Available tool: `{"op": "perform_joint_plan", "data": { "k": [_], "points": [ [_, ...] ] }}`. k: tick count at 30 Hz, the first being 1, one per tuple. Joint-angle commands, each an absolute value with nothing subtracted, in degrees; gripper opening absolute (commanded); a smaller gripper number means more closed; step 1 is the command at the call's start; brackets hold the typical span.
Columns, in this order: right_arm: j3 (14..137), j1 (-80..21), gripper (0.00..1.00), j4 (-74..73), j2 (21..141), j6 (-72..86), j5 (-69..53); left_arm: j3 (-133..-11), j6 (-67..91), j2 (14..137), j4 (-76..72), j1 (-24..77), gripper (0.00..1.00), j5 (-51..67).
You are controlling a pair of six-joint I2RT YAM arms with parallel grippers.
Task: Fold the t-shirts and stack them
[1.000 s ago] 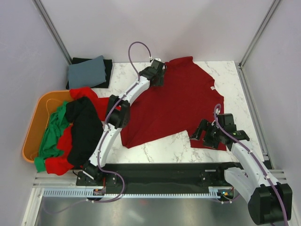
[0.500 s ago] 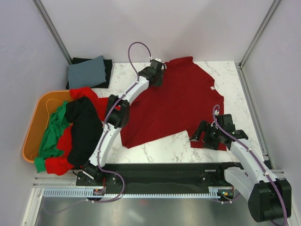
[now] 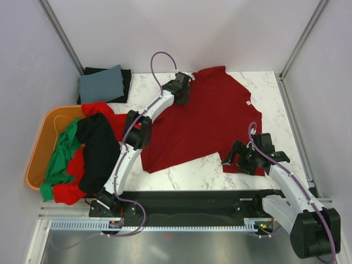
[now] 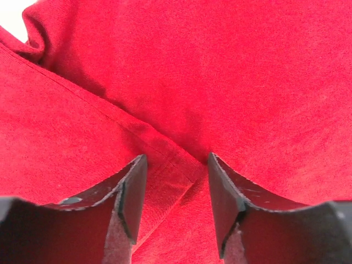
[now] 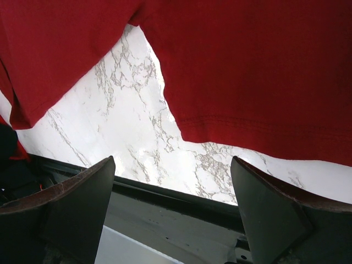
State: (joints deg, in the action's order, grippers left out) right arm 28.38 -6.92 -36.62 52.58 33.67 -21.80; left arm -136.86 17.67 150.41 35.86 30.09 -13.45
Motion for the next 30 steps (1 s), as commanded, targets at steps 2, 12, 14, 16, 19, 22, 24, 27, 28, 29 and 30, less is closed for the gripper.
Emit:
{"op": "perform_joint_plan", "data": {
  "k": [2, 12, 14, 16, 19, 22, 24, 27, 28, 29, 30],
  "points": [
    [27.95, -7.12, 0.93, -34.98, 52.47, 33.49, -21.8, -136.85, 16.87, 149.07, 36.47, 30.15, 0.52, -14.32],
    [27.95, -7.12, 0.94, -34.37, 53.09, 33.4, -22.24, -135.79, 15.47, 145.99, 37.18, 29.09, 0.27, -15.56],
    [27.86, -7.12, 0.94, -34.28, 53.17, 33.22, -22.32, -135.35, 15.29, 145.37, 37.27, 28.83, 0.26, -15.56],
    [27.86, -7.12, 0.93, -34.19, 53.26, 33.31, -22.32, -134.48, 15.03, 144.67, 37.27, 28.39, 0.26, -15.47],
    [27.86, -7.29, 0.94, -34.01, 53.52, 33.22, -22.33, -133.42, 14.77, 143.53, 37.44, 27.78, 0.25, -15.38],
    [27.77, -7.21, 0.94, -33.84, 53.88, 33.31, -22.41, -132.72, 14.59, 142.56, 37.35, 27.25, 0.25, -15.29],
    [27.77, -7.29, 0.94, -33.66, 54.05, 33.14, -22.41, -132.45, 14.41, 141.68, 37.35, 26.81, 0.25, -15.21],
    [27.77, -7.38, 0.94, -33.49, 54.23, 33.31, -22.41, -132.19, 13.8, 141.07, 37.35, 26.46, 0.23, -15.12],
    [27.77, -7.47, 0.94, -33.49, 54.23, 33.22, -22.33, -132.19, 13.62, 141.06, 37.35, 26.37, 0.2, -15.12],
    [27.69, -7.38, 0.94, -33.4, 54.23, 33.22, -22.32, -132.01, 13.54, 140.89, 37.35, 26.11, 0.12, -15.03],
    [27.69, -7.47, 0.94, -33.49, 54.32, 33.22, -22.32, -131.75, 13.36, 140.8, 37.35, 26.02, 0.06, -14.59]
  ]
}}
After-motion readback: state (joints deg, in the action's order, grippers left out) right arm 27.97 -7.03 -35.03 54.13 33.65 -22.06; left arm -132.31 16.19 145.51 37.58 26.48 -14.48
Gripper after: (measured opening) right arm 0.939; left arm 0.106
